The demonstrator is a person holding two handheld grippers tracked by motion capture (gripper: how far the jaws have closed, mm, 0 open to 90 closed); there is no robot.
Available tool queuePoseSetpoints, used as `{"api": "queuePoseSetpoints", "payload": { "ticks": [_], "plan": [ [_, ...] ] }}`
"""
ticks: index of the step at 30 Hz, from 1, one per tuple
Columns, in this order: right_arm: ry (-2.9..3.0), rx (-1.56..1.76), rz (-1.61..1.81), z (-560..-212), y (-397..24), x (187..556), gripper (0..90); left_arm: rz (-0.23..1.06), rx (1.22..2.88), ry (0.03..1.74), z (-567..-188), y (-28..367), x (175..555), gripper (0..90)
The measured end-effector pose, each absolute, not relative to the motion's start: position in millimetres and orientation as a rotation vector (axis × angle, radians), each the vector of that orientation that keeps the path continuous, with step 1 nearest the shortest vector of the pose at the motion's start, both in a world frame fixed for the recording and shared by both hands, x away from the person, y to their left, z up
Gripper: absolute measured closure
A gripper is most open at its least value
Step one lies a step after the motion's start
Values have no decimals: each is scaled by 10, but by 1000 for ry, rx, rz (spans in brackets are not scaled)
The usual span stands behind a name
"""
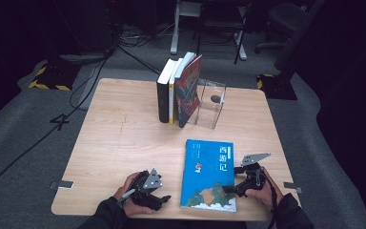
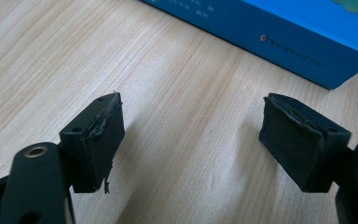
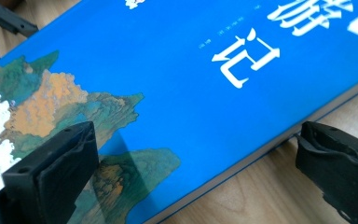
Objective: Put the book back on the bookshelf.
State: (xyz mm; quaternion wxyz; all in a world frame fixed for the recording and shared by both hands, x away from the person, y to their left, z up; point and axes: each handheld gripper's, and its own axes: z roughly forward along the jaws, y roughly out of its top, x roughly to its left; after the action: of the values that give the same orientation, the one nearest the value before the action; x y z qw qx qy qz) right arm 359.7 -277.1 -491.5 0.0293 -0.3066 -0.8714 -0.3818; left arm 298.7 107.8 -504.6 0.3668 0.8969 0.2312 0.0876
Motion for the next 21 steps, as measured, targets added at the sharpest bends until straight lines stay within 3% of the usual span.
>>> {"api": "queuePoseSetpoints", "payload": {
  "ticks": [21],
  "plan": [
    [-2832, -867, -1199, -4793, -2639, 3641, 37, 219, 2313, 576, -5045, 1063, 3023, 202]
  ]
}}
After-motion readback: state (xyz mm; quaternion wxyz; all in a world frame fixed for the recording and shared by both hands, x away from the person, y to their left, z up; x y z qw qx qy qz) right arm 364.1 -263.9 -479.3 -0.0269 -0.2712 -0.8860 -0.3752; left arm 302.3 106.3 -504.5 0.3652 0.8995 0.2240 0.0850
